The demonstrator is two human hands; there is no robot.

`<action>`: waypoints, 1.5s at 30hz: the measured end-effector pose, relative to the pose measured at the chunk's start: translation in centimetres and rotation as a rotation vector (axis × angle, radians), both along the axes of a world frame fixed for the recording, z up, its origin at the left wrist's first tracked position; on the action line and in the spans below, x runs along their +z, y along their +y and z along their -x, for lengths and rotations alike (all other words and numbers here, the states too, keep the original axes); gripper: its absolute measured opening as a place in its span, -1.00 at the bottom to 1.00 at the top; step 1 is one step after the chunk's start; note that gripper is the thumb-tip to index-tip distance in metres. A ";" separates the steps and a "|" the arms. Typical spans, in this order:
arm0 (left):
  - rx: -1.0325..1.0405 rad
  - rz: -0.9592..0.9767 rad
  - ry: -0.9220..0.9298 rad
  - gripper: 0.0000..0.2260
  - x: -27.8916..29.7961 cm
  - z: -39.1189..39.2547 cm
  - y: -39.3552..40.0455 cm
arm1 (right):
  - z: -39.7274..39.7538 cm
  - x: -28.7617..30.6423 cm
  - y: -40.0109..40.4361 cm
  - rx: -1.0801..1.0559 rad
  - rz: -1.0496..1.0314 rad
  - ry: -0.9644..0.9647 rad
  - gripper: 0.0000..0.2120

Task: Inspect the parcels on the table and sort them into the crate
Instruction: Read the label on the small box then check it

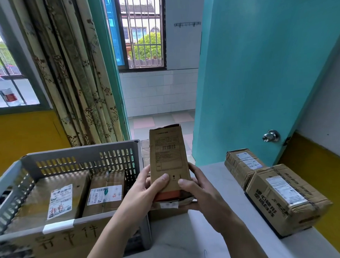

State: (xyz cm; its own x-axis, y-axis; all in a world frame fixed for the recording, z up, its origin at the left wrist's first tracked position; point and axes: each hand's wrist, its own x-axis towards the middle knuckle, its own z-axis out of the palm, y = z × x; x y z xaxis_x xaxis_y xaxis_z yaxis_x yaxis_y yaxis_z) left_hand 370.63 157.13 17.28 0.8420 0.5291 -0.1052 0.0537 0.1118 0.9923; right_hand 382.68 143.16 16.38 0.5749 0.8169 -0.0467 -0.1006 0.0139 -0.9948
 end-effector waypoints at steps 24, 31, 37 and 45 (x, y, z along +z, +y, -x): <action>0.058 0.006 0.081 -0.45 -0.5 -0.8 0.5 | -0.3 -0.2 0.4 -0.032 0.038 -0.029 -0.53; 0.088 0.061 0.045 -0.45 -0.2 -0.7 1.2 | 0.1 0.1 1.0 -0.021 0.057 -0.061 -0.59; 0.088 0.014 0.036 -0.44 -0.5 -0.5 0.6 | -0.1 0.9 1.6 -0.111 0.019 -0.047 -0.61; 0.130 0.043 0.009 -0.44 0.4 -0.5 1.7 | 0.4 0.6 2.3 -0.095 0.035 -0.026 -0.58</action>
State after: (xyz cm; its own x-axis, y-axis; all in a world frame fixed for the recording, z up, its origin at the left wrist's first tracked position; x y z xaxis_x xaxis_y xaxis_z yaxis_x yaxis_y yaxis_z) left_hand 371.11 158.85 17.66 0.7659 0.6281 -0.1376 0.0449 0.1613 0.9859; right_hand 382.31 145.44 16.99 0.6512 0.7566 -0.0584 -0.0742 -0.0131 -0.9972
